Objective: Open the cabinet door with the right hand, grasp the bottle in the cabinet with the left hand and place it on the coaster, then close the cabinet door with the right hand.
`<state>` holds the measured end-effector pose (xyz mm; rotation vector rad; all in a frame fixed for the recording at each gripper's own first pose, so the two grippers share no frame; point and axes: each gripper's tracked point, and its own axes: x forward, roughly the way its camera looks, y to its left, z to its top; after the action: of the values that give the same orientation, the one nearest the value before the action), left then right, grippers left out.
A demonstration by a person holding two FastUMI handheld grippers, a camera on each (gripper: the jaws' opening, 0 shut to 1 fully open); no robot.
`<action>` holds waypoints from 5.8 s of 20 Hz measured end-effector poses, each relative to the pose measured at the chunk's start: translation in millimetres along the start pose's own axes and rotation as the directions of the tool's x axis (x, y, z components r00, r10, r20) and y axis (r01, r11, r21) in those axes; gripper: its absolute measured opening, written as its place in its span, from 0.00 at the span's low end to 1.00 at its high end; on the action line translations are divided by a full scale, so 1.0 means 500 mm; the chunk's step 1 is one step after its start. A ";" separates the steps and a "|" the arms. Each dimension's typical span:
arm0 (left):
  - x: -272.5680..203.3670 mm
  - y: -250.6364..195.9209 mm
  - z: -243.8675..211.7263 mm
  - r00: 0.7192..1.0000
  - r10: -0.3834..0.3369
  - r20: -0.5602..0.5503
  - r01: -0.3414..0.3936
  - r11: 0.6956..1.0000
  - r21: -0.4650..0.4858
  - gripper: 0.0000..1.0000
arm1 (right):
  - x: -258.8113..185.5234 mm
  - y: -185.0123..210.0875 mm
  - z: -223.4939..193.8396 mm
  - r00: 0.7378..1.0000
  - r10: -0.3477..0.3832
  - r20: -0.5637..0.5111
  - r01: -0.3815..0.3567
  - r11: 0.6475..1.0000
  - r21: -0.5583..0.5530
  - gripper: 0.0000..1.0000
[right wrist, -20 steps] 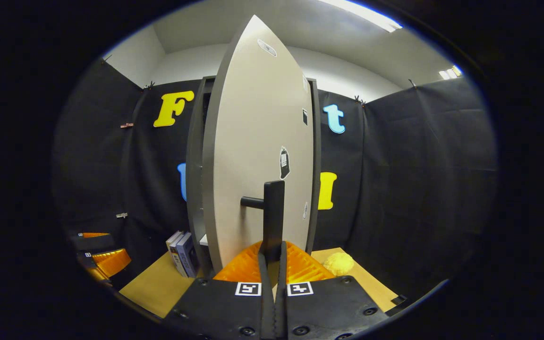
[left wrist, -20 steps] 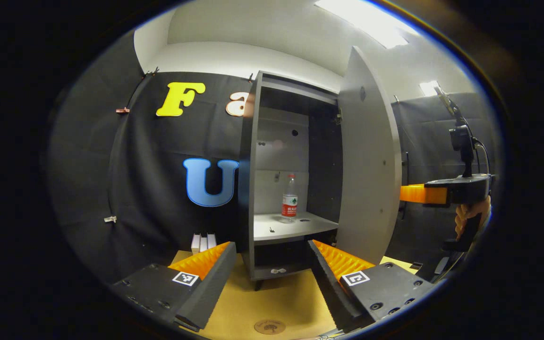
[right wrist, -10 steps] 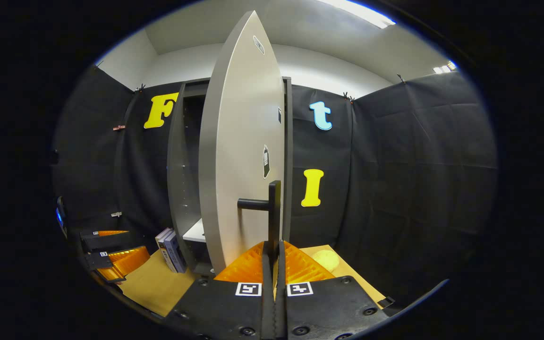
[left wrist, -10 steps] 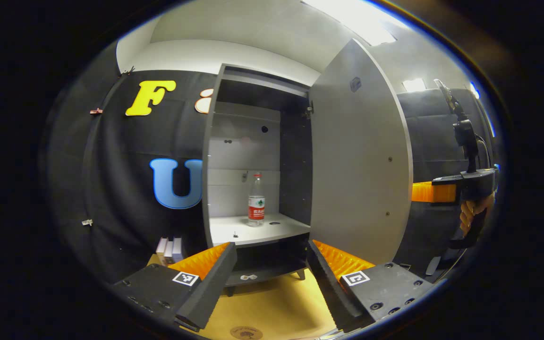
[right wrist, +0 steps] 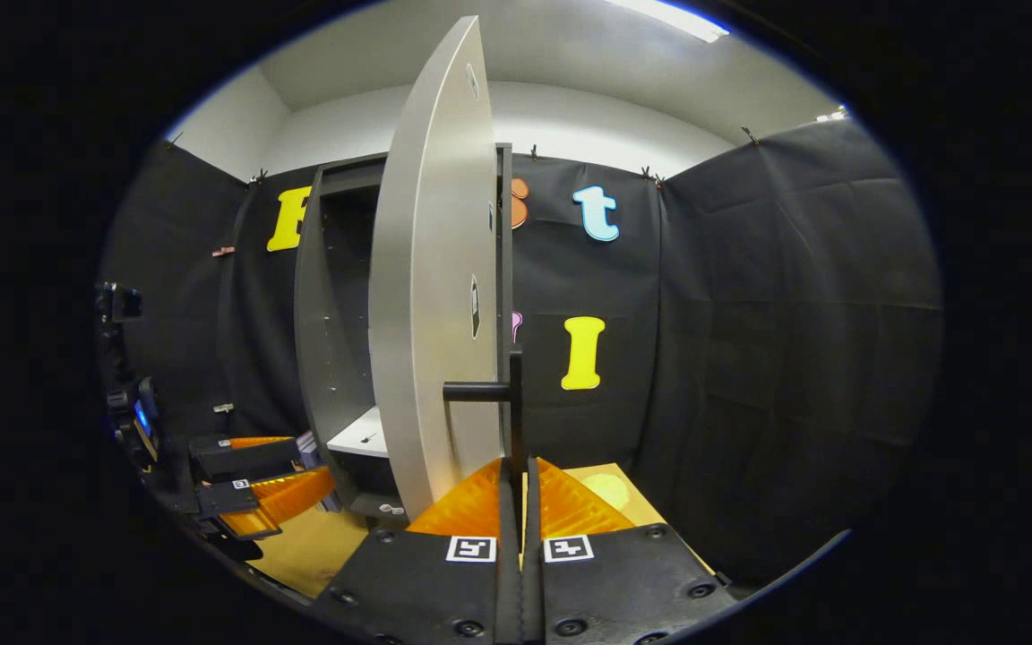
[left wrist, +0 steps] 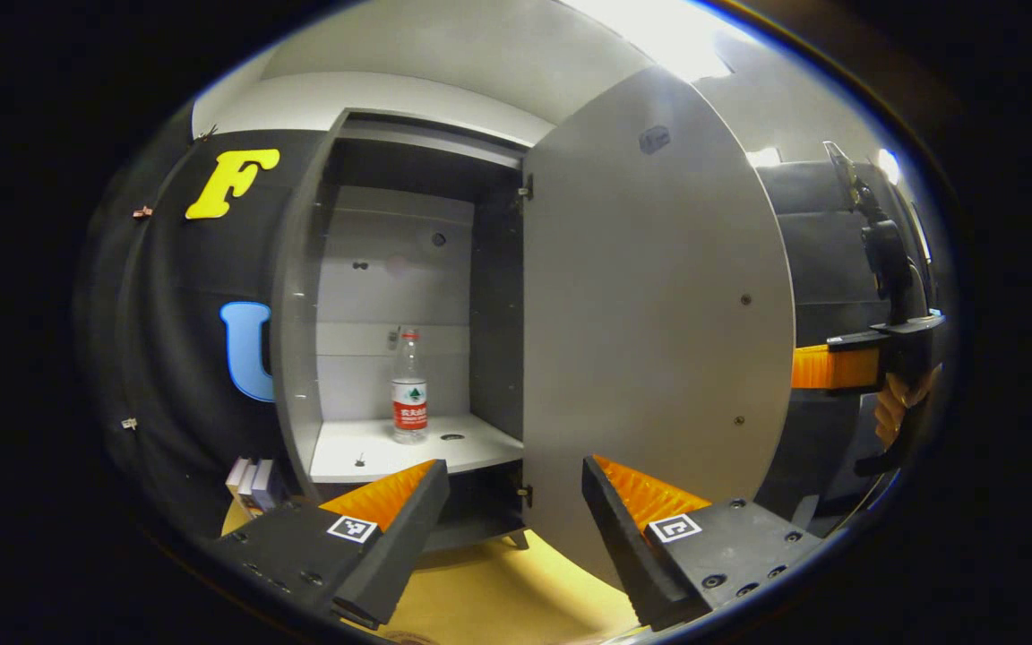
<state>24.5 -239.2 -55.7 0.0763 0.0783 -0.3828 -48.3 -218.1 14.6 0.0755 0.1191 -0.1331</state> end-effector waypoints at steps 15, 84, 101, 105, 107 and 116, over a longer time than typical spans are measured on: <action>0.167 0.080 0.005 0.987 0.161 0.026 -0.163 0.984 0.070 0.94 | -0.061 -0.099 -0.009 1.000 0.021 -0.013 -0.021 0.999 0.024 0.05; 0.105 0.374 0.036 0.987 0.145 0.065 -0.148 0.988 0.042 0.78 | -0.212 -0.097 0.076 0.874 -0.443 0.201 0.464 0.883 -0.072 0.97; -0.135 0.366 -0.284 0.999 -0.005 -0.047 0.004 1.000 -0.013 0.78 | -0.088 0.212 0.009 0.957 -0.222 0.189 0.248 0.961 -0.127 0.97; -0.160 0.350 -0.405 0.998 -0.032 -0.062 0.028 0.997 -0.075 0.78 | -0.021 0.241 -0.060 0.974 -0.185 0.127 0.196 0.977 -0.081 0.98; -0.166 0.338 -0.471 0.994 -0.053 -0.091 0.046 0.996 -0.080 0.78 | 0.008 0.252 -0.106 0.983 -0.168 0.077 0.173 0.983 -0.059 0.98; -0.170 0.326 -0.648 0.993 -0.070 -0.097 0.068 0.997 -0.024 0.80 | 0.083 0.300 -0.244 0.998 -0.053 -0.044 0.053 0.998 -0.019 0.98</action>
<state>-12.7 -28.1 -360.2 0.0724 0.1816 -0.4473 -0.8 -65.2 -101.3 0.0578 0.1666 -0.1835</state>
